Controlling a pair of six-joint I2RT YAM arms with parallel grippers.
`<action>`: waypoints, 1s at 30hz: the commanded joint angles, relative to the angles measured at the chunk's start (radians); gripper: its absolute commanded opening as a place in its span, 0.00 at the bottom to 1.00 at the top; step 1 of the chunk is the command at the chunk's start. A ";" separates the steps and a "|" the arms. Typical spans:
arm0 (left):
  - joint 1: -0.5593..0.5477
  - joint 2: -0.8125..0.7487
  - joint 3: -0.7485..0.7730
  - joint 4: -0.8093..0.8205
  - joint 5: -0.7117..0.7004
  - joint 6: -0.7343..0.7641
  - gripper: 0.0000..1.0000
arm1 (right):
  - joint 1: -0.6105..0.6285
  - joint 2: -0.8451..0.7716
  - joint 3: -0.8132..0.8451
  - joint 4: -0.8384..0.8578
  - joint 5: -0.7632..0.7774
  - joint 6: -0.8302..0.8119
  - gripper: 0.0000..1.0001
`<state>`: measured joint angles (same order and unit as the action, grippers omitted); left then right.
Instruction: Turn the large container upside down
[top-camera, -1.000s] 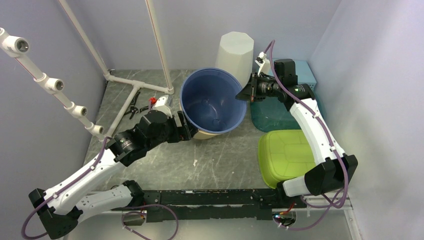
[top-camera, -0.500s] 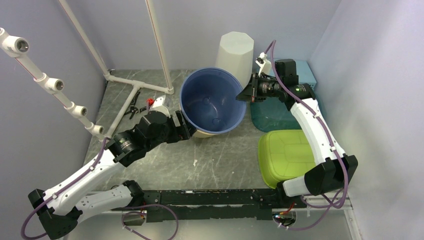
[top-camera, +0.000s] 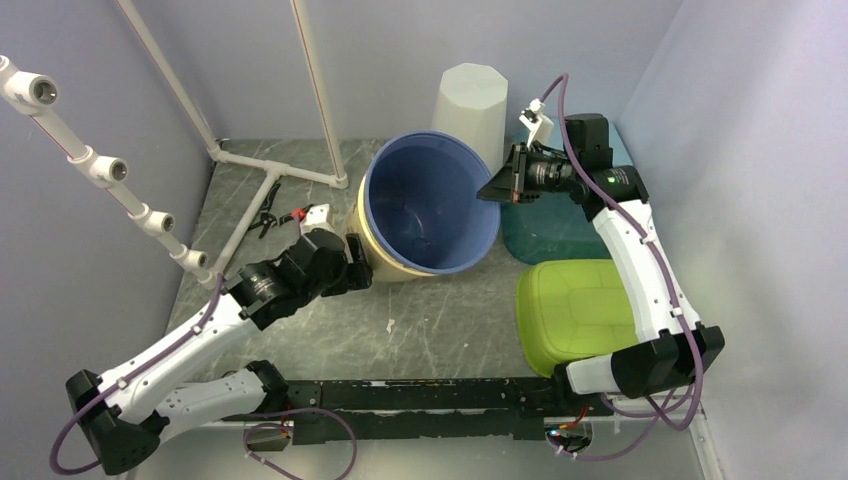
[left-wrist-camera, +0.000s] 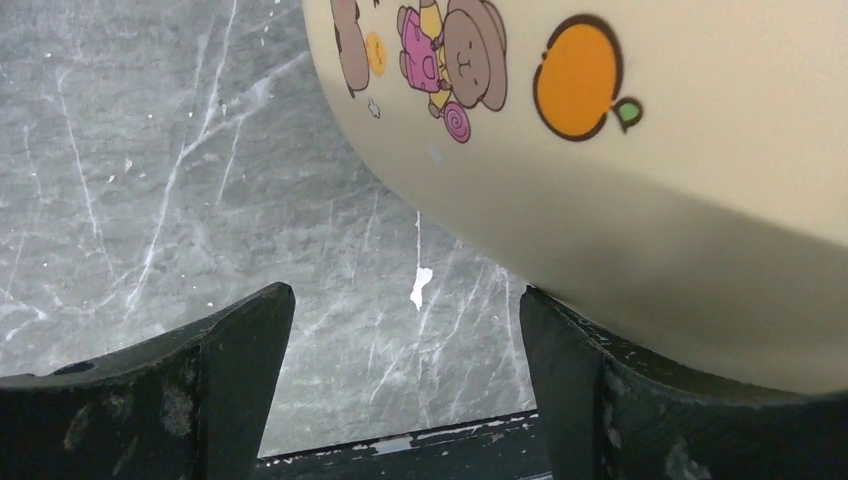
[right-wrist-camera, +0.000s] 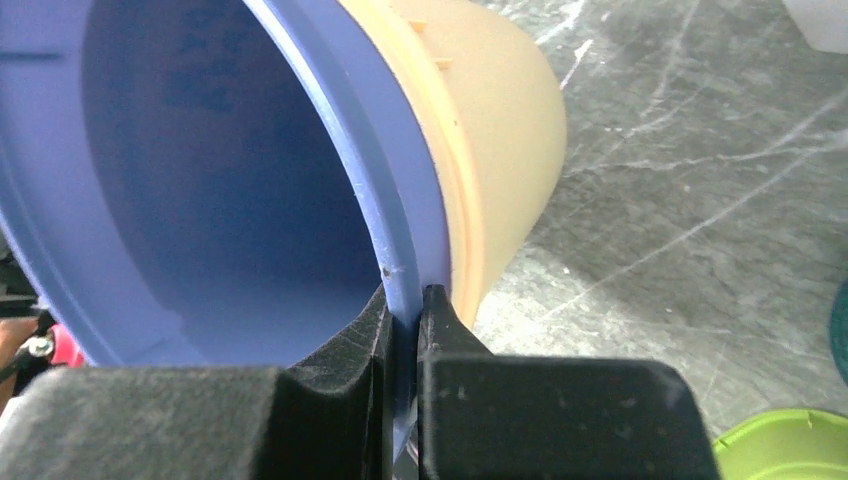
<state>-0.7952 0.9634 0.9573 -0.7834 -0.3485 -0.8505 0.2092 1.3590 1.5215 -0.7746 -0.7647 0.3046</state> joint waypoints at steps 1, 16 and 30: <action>0.007 -0.060 -0.012 0.169 -0.033 0.005 0.89 | 0.027 -0.044 0.087 -0.076 -0.077 0.047 0.00; 0.007 -0.138 -0.013 0.298 0.095 0.021 0.92 | 0.028 0.031 0.074 -0.097 0.091 0.034 0.00; 0.019 -0.076 -0.059 0.381 0.132 -0.041 0.89 | 0.067 -0.023 -0.019 0.035 -0.083 0.115 0.00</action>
<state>-0.7753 0.8513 0.9073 -0.5423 -0.2848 -0.8368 0.2344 1.4086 1.4834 -0.8597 -0.5831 0.3283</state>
